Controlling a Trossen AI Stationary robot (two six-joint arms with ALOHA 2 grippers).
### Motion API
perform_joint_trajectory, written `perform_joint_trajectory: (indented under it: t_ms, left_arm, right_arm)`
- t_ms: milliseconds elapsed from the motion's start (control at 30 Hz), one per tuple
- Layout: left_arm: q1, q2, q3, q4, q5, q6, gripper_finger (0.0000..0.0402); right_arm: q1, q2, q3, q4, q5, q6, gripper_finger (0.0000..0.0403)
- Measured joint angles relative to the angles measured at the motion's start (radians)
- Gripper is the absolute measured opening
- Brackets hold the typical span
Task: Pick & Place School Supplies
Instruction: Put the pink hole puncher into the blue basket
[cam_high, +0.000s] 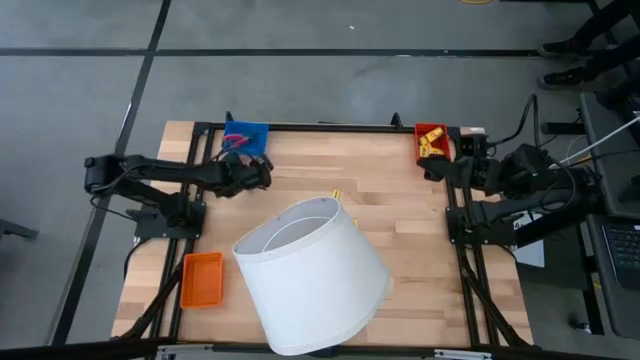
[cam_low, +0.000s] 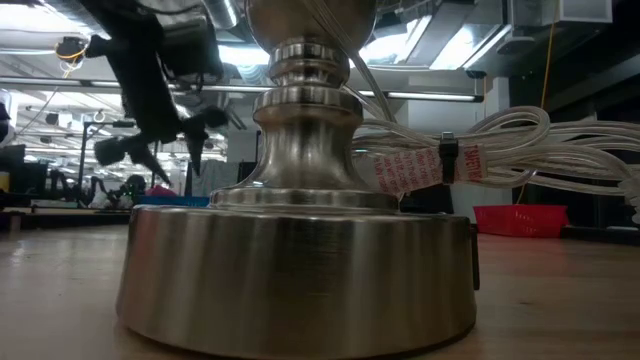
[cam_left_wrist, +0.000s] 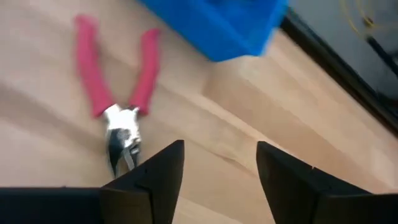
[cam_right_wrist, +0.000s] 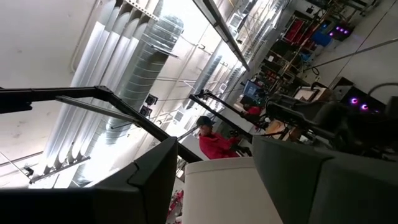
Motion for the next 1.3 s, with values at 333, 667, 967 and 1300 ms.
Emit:
perform_joint_trajectory:
  t_ms: [333, 667, 967, 1300]
  left_arm:
    - [0.017, 0.075, 0.0, -0.015, -0.033, -0.169, 0.0183]
    - [0.052, 0.044, 0.028, -0.014, -0.038, 0.095, 0.0176]
    - [0.126, 0.045, 0.045, -0.039, 0.116, 0.366, 0.0176]
    - [0.176, 0.043, 0.096, -0.256, 0.184, 0.491, 0.0176]
  right_arm:
    - [0.083, 0.002, 0.0, 0.014, 0.067, -0.03, 0.0213]
    - [0.126, 0.002, 0.0, 0.03, 0.112, -0.055, 0.0213]
    - [0.13, 0.009, 0.0, 0.06, 0.122, -0.074, 0.0213]
    - [0.131, 0.015, 0.0, 0.078, 0.125, -0.081, 0.0213]
